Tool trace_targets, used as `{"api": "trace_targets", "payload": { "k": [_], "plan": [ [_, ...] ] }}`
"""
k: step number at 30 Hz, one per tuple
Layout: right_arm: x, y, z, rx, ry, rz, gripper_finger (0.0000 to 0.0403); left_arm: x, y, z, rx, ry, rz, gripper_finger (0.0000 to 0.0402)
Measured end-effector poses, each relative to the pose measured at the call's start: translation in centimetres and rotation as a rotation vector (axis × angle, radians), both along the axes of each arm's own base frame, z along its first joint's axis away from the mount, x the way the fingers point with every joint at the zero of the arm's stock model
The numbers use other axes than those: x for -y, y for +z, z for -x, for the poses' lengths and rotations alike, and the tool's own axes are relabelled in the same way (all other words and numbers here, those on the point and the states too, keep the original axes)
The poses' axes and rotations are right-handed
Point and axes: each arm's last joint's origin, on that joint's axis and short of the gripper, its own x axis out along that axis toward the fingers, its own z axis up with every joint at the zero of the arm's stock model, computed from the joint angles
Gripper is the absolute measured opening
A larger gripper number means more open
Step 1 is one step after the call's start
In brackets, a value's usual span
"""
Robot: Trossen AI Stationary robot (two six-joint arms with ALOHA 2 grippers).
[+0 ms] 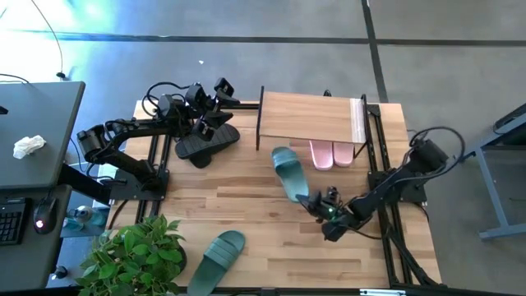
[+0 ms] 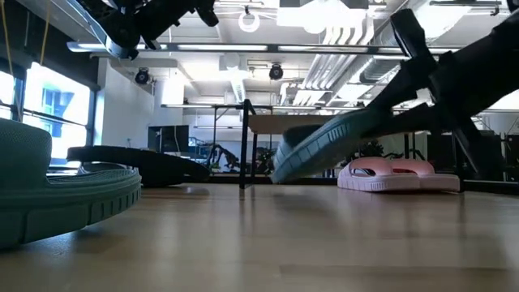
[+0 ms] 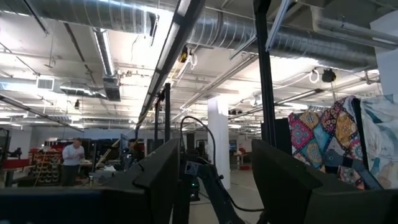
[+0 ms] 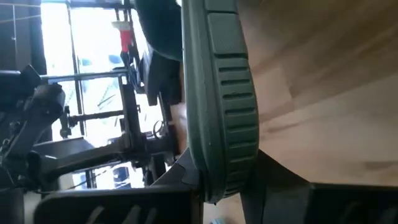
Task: Pick and place slides into the shelf
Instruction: Put the right green slide under the shelf
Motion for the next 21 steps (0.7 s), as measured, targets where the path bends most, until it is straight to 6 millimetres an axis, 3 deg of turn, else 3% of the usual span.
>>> {"api": "trace_targets", "payload": {
  "k": [3,21],
  "plan": [
    [0.4,-0.4,-0.6,0.016,-0.033,0.000,0.0035,0.0,0.0,0.0,-0.004,-0.006,-0.004,0.0184],
    [8.3,-1.2,-3.5,-0.043,-0.314,0.013,0.0035,0.1,-0.1,0.0,-0.021,-0.032,-0.022,0.0184]
  ]
}}
